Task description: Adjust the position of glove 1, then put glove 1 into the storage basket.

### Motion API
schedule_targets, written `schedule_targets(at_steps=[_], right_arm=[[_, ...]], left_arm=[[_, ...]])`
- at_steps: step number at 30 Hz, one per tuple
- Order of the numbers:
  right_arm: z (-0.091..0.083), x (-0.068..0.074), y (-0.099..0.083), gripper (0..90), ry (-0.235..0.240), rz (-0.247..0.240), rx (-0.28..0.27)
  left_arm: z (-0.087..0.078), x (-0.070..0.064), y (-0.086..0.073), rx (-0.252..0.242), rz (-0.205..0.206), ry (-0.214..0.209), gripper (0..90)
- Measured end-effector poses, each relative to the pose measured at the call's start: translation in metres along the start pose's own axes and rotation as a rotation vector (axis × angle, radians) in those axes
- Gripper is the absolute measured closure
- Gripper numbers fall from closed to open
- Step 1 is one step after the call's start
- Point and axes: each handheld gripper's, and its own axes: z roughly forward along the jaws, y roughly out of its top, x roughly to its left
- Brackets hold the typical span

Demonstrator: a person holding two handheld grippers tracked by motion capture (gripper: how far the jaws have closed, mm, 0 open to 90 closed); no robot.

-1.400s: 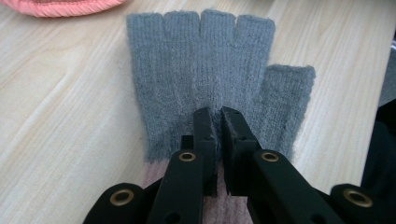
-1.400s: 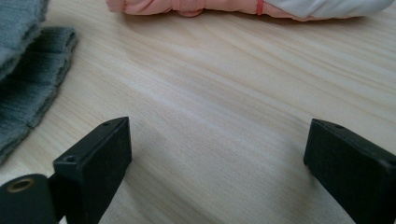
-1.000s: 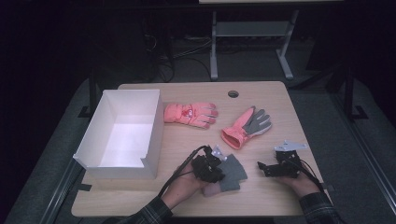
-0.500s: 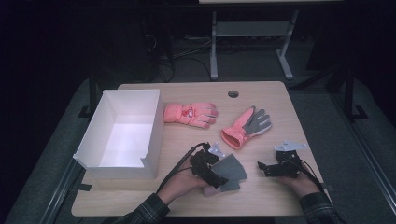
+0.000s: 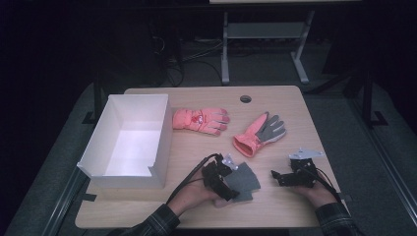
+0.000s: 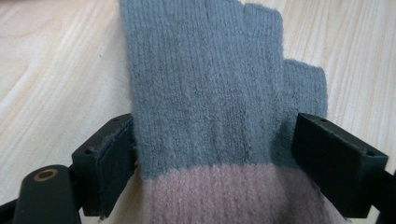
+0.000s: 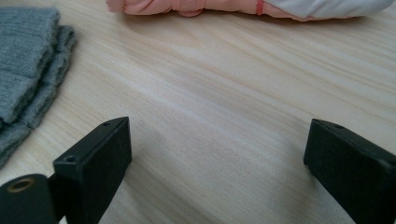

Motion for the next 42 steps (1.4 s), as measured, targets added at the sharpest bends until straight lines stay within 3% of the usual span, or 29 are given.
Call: schedule_targets(at_steps=[10,18,29,33,42], right_arm=[[0.000,0.000,0.000,7.0,0.000,-0.002,0.001],[0.000,0.000,0.000,7.0,0.000,-0.003,0.001],[0.000,0.000,0.000,7.0,0.000,0.001,0.001],[0.000,0.000,0.000,6.9,0.000,0.000,0.001],[0.000,0.000,0.000,6.8,0.000,0.000,0.001]], left_arm=[[0.000,0.000,-0.003,-0.015,-0.005,-0.019,23.8],[-0.003,0.002,-0.001,-0.004,-0.009,-0.059,43.6],[-0.002,0.004,0.001,0.013,-0.031,-0.118,59.9],[-0.002,0.006,0.001,0.002,-0.060,-0.139,63.5],[-0.009,0.008,0.005,-0.031,-0.067,-0.168,65.0]])
